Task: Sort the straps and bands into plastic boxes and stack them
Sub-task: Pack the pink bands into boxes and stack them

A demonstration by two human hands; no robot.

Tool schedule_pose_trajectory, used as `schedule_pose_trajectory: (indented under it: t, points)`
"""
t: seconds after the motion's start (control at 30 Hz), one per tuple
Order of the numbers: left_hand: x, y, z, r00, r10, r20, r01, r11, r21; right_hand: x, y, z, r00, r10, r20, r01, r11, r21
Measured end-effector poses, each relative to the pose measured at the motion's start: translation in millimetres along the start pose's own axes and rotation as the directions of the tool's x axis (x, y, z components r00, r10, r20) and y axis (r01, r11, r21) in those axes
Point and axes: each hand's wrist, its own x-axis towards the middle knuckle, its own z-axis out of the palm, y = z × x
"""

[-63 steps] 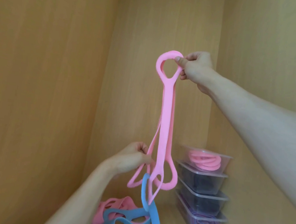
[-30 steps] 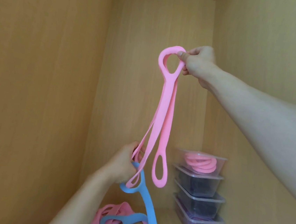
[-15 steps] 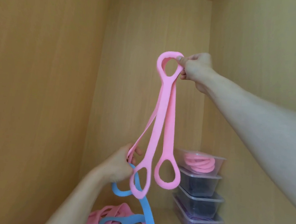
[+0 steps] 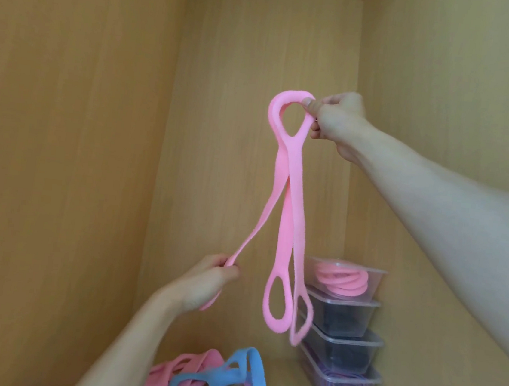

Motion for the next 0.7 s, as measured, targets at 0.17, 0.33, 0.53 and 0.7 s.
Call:
schedule_pose_trajectory:
  t: [0.17,0.33,0.53,0.7]
  points:
    - [-2,3,-4,0.998,0.057,0.024,-0.048,0.955,-0.293,2,-4,-2,1.0,-0.004,-0.004,0.004,1.0,-0.005]
    - [-4,9,-4,0.991,0.087,0.098,-0.039,0.912,-0.409,0,-10,-2,1.0,-0.02,0.009,0.02,1.0,0.001]
    - [-3,3,4,0.987,0.125,0.104,-0.084,0.94,-0.33,-4,-19,0,0.997,-0.04,0.064,0.036,0.997,0.061]
    - [-8,5,19,0.958,0.172,0.227,-0.039,0.868,-0.495,-6,-24,4,0.993,-0.029,0.115,0.009,0.986,0.169]
